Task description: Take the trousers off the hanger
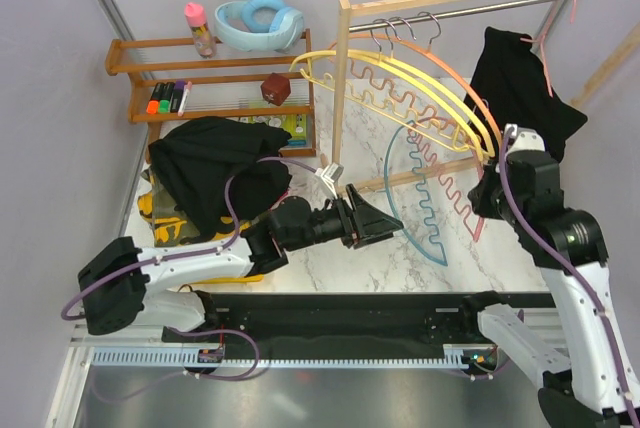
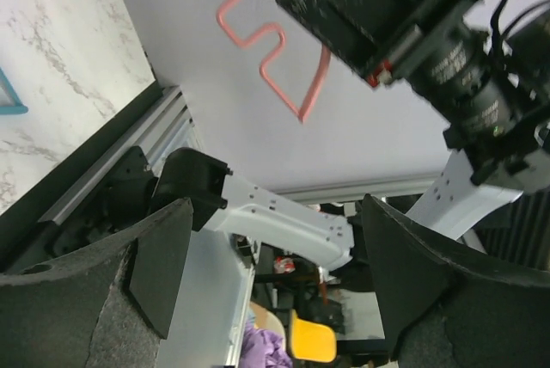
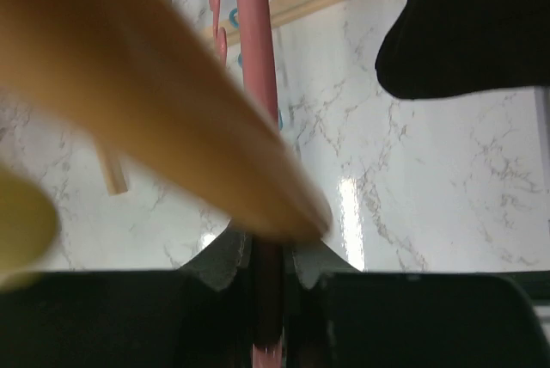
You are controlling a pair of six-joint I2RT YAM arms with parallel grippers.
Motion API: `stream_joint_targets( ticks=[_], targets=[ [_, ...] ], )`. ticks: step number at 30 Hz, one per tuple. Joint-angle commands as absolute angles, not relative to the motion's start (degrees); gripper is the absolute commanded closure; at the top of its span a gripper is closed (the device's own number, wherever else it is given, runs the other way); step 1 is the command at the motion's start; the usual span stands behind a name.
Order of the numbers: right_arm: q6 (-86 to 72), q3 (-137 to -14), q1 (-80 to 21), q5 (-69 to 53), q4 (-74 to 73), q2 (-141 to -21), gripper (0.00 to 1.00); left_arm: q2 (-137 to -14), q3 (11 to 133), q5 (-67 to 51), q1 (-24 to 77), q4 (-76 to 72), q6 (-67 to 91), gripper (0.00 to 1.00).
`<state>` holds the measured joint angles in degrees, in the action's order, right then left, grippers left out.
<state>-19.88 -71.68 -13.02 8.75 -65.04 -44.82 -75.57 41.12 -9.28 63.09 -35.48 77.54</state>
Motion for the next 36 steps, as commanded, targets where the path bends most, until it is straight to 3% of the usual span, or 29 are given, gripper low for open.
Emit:
stream_joint_targets(
  ticks=[1, 8, 16, 22, 36],
  targets=[
    [-14.7, -75.8, -13.0, 14.0, -54.5, -49.1, 1.0, -69.1, 41.3, -10.0, 63.1, -27.4, 68.4, 0.15],
    [-15.0, -75.6, -10.9, 12.0, -53.3, -46.9, 1.0, -62.8, 39.1, -8.2, 63.1, -24.7, 66.4, 0.18],
    [-15.4, -69.3, -9.7, 24.9, -51.8, -45.8, 1.0, -62.9, 41.7, -10.1, 63.1, -23.2, 64.1, 0.2],
    [-12.9, -69.2, 3.8, 12.2, -45.8, -49.7, 1.0, -62.1, 40.3, -10.9, 63.2, -23.7, 64.7, 0.2],
    [-11.7, -74.4, 14.5, -6.1, -40.4, -56.0, 1.0, -60.3, 39.7, -13.3, 63.1, -23.4, 63.3, 0.2]
  ],
)
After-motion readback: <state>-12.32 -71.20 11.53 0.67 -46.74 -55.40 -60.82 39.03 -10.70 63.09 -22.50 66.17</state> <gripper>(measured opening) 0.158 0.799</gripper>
